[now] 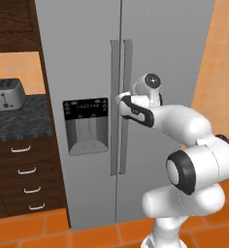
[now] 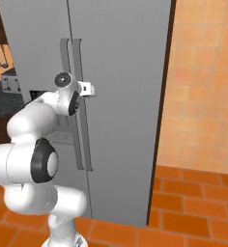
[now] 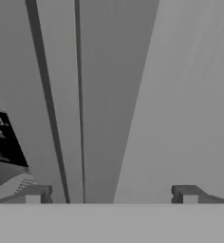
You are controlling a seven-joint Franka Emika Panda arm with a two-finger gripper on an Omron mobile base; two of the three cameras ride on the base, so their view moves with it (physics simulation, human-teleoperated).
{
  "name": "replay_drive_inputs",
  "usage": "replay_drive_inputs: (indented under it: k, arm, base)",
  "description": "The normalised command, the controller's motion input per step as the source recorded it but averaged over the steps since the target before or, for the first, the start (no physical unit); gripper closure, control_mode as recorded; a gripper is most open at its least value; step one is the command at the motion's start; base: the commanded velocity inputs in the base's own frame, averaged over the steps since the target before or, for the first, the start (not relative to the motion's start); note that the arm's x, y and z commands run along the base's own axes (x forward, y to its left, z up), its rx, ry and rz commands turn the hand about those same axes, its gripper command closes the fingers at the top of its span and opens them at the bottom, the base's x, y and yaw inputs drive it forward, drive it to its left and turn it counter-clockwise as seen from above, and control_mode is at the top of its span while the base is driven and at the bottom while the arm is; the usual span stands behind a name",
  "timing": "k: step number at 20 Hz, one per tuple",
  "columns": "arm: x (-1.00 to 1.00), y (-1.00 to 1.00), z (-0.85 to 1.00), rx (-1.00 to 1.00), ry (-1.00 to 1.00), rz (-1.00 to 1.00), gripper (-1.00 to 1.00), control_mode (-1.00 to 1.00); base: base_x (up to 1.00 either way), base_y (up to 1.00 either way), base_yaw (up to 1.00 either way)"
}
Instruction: Take the strawberry from the fridge and place it on top of the pancake, located on the dining counter.
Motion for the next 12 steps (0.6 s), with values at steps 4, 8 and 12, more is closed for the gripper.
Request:
replay_drive_inputs:
  k: [4,8,12]
  arm:
    - [0.40,0.08,-0.19,0.00,-0.05,0.00,-1.00,-1.00]
    - [0.47,0.05,-0.18,0.00,0.00,0.00,-1.00,-1.00]
    - [0.59,0.04,-0.10,0.00,0.00,0.00,-1.00,-1.00]
  base:
    - [0.00,0.00,0.00]
    - [0.00,0.00,0.00]
    - [0.00,0.00,0.00]
